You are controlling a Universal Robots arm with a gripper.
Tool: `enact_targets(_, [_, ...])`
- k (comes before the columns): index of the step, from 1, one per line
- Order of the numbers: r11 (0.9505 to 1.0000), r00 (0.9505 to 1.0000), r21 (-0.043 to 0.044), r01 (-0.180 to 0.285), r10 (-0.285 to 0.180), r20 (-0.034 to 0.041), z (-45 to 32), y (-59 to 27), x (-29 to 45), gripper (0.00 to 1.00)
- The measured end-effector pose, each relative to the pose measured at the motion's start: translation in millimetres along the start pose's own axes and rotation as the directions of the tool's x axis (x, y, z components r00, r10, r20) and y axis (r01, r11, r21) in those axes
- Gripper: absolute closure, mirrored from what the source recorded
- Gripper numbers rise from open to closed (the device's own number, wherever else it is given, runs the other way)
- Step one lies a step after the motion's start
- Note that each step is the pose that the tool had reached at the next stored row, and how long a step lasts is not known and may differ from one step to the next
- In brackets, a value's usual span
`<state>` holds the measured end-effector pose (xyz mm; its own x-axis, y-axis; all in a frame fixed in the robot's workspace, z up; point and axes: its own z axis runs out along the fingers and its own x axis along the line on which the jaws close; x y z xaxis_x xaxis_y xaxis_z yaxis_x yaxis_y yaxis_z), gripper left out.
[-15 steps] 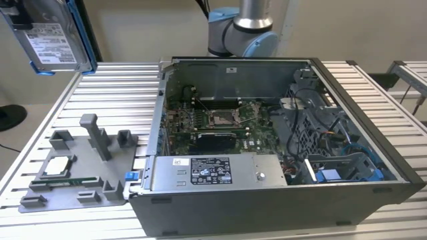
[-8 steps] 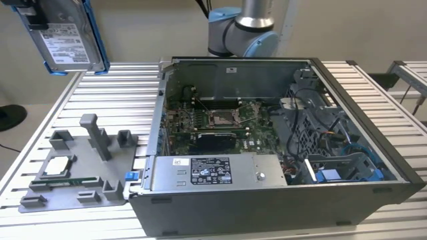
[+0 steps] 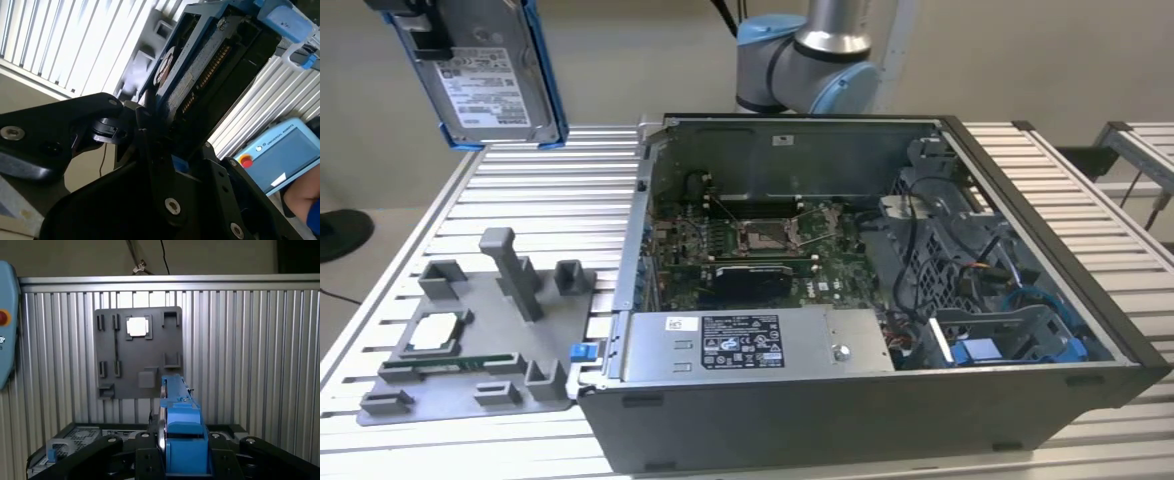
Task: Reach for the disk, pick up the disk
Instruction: 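Pick up the disk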
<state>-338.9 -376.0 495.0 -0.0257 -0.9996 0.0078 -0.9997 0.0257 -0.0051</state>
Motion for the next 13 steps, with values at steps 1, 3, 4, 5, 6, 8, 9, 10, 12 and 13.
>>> enact_targets(1, [1.0000, 1.0000, 0.0001, 0.000, 0.000, -0.0006, 0.0, -3.3, -0.1, 1.00])
enact_targets(3, [1.0000, 1.0000, 0.0001, 0.000, 0.000, -0.0017, 0.1, -10.3, -0.2, 1.00])
enact_targets(4, [1.0000, 1.0000, 0.0000, 0.000, 0.000, -0.0024, 0.0, -13.9, -0.4, 1.00])
enact_targets(5, [1.0000, 1.0000, 0.0001, 0.000, 0.000, -0.0030, 0.1, -17.7, -0.5, 1.00])
enact_targets(6, [1.0000, 1.0000, 0.0001, 0.000, 0.000, -0.0035, 0.1, -21.1, -0.5, 1.00])
enact_targets(8, [1.0000, 1.0000, 0.0001, 0.000, 0.000, -0.0048, 0.1, -28.7, -0.7, 1.00])
enact_targets(9, [1.0000, 1.0000, 0.0002, 0.000, 0.000, -0.0054, 0.2, -32.2, -0.8, 1.00])
enact_targets(10, [1.0000, 1.0000, 0.0001, 0.000, 0.000, -0.0059, 0.2, -35.8, -0.9, 1.00])
enact_targets(12, [1.0000, 1.0000, 0.0002, 0.000, 0.000, -0.0071, 0.2, -43.1, -1.1, 1.00])
enact_targets(13, [1.0000, 1.0000, 0.0002, 0.000, 0.000, -0.0077, 0.2, -46.7, -1.2, 1.00])
